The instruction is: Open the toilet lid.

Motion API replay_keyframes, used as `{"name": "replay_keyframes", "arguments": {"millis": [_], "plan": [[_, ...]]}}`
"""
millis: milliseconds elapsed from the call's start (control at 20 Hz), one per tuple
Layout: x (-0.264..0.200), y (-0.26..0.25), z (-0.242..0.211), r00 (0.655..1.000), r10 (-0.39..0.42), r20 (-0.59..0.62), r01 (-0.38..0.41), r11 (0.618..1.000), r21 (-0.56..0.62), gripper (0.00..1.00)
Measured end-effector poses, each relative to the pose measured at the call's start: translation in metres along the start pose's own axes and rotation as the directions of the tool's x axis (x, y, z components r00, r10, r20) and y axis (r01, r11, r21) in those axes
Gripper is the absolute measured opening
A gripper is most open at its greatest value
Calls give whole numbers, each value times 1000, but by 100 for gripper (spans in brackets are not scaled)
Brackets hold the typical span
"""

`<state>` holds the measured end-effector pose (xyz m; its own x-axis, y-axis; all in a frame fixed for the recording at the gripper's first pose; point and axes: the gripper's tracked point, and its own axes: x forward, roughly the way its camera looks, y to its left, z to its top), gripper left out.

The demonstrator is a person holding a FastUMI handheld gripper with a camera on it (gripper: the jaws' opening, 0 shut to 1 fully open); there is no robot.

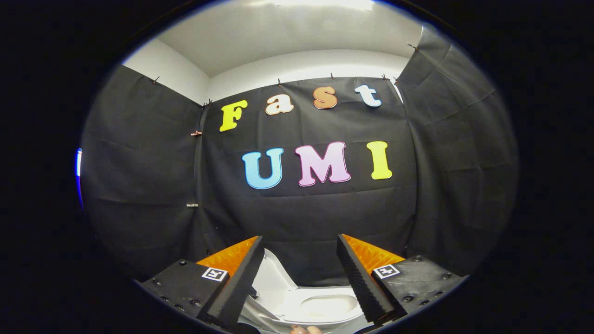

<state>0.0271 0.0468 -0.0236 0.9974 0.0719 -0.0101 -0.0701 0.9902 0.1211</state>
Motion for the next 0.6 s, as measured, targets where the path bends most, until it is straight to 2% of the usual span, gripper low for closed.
{"name": "replay_keyframes", "arguments": {"millis": [600], "plan": [[6,0,-7,1000,7,-18,-7,1000,-1,98]]}}
